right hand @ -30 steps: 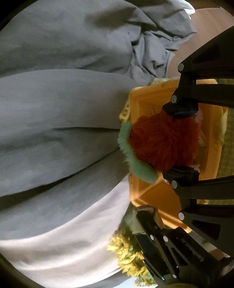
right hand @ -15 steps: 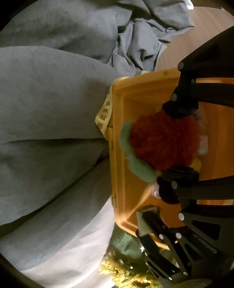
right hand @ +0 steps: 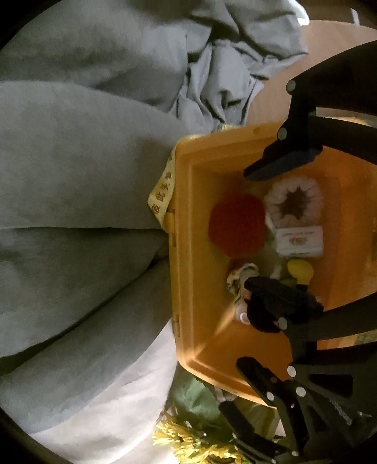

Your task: Organize soft objects

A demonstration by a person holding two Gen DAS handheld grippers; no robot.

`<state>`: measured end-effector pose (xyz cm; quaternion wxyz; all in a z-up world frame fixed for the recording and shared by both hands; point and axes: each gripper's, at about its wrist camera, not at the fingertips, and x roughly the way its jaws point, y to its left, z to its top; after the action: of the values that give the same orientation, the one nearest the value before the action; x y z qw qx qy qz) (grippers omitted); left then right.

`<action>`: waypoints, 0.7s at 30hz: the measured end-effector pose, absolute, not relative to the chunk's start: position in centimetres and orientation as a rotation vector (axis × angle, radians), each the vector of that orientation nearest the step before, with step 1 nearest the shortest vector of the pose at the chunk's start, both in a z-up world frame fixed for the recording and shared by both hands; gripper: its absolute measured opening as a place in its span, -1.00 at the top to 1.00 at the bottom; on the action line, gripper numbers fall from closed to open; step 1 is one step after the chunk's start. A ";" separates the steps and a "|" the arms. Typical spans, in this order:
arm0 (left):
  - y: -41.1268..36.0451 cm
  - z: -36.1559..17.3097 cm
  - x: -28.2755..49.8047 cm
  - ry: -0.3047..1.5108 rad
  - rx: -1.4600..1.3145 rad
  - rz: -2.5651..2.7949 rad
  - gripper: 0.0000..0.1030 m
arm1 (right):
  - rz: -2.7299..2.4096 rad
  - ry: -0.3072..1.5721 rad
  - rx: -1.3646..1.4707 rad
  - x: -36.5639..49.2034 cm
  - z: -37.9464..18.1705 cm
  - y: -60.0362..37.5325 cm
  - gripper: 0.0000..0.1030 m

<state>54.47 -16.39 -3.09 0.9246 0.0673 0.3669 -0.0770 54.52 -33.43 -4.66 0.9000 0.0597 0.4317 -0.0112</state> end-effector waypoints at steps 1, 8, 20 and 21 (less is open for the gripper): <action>-16.0 -2.7 53.8 0.743 0.138 -0.149 -0.72 | -0.031 0.880 0.116 53.8 -4.2 -33.3 -0.35; -13.7 0.3 47.8 0.657 0.122 -0.088 -0.87 | -0.084 0.768 0.073 47.6 -1.1 -32.1 -0.50; -9.2 3.7 35.3 0.507 0.093 -0.048 -1.00 | -0.151 0.598 0.079 34.8 2.8 -29.3 -0.69; -8.8 3.7 34.2 0.502 0.085 -0.055 -1.00 | -0.157 0.589 0.080 33.9 2.9 -29.1 -0.70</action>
<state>34.23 -8.83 3.75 0.9675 0.0419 0.2480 -0.0270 33.86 -29.14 2.93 0.9532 0.0392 0.2897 -0.0771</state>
